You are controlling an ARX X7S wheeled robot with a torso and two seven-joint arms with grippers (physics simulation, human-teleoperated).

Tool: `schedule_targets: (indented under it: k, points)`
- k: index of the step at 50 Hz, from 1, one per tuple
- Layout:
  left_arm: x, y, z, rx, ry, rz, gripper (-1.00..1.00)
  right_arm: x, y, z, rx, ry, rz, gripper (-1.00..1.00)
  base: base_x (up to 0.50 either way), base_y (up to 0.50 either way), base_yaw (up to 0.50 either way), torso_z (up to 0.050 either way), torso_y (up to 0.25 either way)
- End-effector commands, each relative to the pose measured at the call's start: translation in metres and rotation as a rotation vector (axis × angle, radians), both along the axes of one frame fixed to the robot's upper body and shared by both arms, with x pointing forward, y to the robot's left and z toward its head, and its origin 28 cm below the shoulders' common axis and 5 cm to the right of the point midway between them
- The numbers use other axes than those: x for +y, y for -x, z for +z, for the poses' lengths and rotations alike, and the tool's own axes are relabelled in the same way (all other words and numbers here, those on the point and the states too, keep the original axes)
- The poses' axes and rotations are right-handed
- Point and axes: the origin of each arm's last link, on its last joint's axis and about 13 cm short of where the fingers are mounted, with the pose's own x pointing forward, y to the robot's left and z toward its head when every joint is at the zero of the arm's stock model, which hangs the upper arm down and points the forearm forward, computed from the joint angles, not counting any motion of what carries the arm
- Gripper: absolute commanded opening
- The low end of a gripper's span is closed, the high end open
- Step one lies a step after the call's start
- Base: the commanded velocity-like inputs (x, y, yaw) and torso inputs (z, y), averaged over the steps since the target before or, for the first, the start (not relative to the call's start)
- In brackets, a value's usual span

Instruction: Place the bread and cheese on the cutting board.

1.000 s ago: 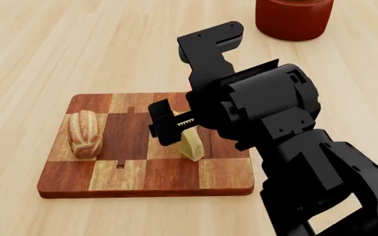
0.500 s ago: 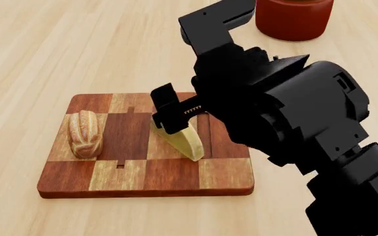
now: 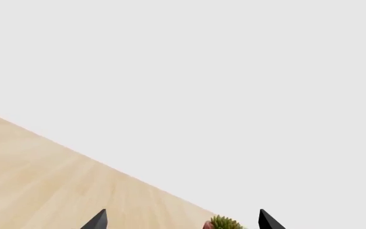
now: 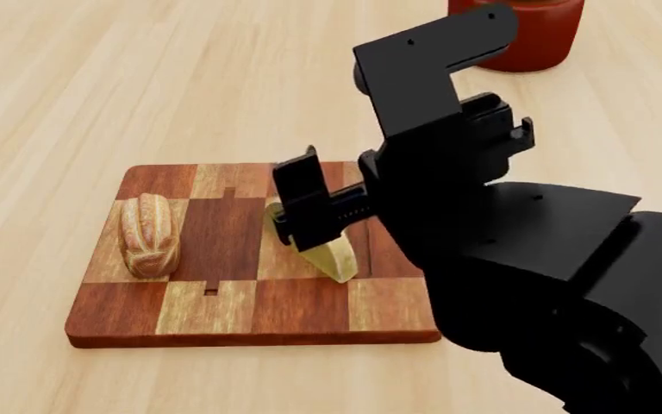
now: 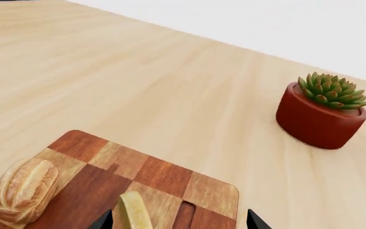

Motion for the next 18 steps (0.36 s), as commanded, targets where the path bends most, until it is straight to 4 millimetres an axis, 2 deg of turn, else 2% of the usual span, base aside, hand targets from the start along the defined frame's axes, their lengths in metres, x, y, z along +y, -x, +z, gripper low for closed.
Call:
schedule_targets:
  k: [1,7,18]
  points:
    - [-0.001,0.0,0.0,-0.007,-0.014,-0.001,1.0,-0.006,0.024,-0.001,-0.071,-0.034,-0.027,1.0,0.0,0.0,0.0,0.0,0.0]
    - [-0.001,-0.001,-0.001,-0.006,-0.012,-0.005,1.0,-0.008,0.035,-0.005,-0.098,-0.035,-0.054,1.0,0.0,0.0,0.0,0.0,0.0]
    - [-0.008,-0.006,-0.005,0.009,-0.037,-0.022,1.0,-0.013,0.052,-0.025,-0.203,-0.079,-0.1,1.0,0.0,0.0,0.0,0.0,0.0]
